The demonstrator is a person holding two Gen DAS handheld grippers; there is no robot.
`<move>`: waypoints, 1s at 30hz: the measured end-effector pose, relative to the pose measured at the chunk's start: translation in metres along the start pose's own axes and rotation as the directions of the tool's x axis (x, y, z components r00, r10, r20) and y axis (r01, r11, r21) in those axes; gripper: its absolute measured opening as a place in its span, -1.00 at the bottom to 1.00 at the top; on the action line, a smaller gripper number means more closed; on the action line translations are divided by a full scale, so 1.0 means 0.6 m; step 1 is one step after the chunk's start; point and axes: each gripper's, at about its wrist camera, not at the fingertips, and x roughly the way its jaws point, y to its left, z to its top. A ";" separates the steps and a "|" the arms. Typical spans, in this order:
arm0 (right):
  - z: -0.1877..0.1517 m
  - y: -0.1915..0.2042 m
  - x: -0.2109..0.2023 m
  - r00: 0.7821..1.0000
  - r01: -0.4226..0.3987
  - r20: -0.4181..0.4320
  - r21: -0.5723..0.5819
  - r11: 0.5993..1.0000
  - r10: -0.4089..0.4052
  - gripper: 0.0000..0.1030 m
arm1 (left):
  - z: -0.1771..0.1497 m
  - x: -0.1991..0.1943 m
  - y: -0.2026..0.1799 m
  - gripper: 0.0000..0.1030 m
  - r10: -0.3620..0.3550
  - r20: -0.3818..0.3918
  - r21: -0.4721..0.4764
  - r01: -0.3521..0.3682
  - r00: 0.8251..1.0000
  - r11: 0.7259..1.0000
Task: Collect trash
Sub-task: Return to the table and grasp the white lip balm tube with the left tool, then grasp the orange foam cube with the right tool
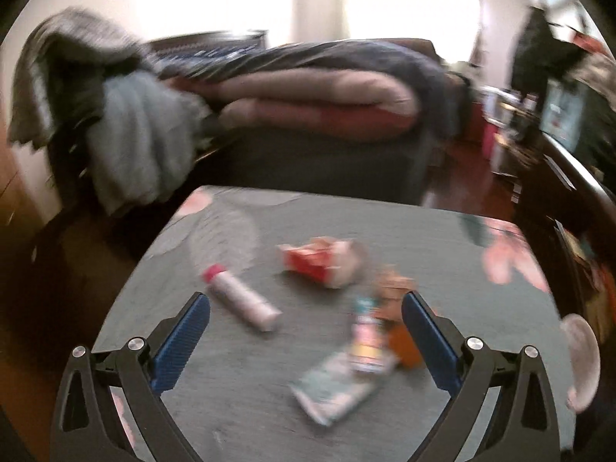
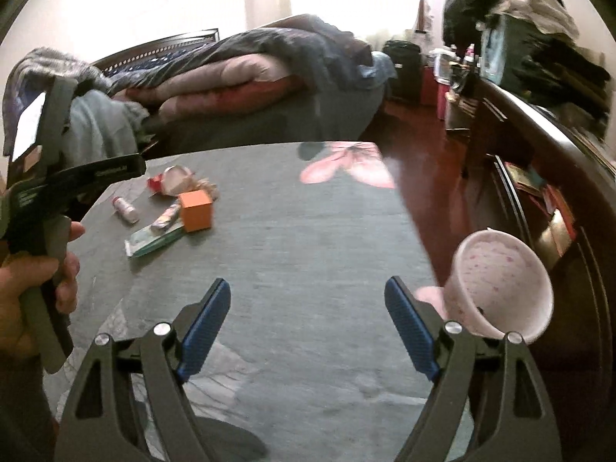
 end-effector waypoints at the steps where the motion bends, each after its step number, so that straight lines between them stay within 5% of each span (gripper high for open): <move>1: 0.003 0.011 0.004 1.000 -0.005 -0.003 -0.011 1.000 0.005 0.61 | 0.000 0.011 0.012 0.92 0.018 -0.013 -0.021 -0.018 1.000 1.000; 9: 0.024 0.063 0.038 0.999 -0.033 -0.018 -0.075 0.997 0.031 0.61 | -0.006 0.113 0.069 0.91 0.061 -0.156 -0.196 -0.091 0.986 0.976; 14: 0.046 0.087 0.072 0.997 -0.070 -0.031 -0.087 0.994 0.068 0.61 | -0.007 0.148 0.066 0.78 0.074 -0.197 -0.209 -0.116 0.978 0.971; 21: 0.089 0.133 0.152 0.989 -0.131 -0.079 -0.093 0.987 0.124 0.61 | -0.009 0.162 0.053 0.30 0.128 -0.188 -0.152 -0.157 0.974 0.976; 23: 0.097 0.143 0.174 0.987 -0.135 -0.096 -0.092 0.987 0.126 0.60 | -0.007 0.163 0.053 0.04 0.122 -0.175 -0.135 -0.147 0.977 0.980; 25: 0.106 0.152 0.199 0.985 -0.145 -0.110 -0.080 0.986 0.136 0.59 | -0.003 0.163 0.051 -0.52 0.113 -0.167 -0.118 -0.134 0.979 0.984; 30: 0.122 0.157 0.242 0.977 -0.163 -0.147 -0.034 0.986 0.157 0.49 | 0.000 0.165 0.053 -0.57 0.085 -0.167 -0.095 -0.102 0.982 0.990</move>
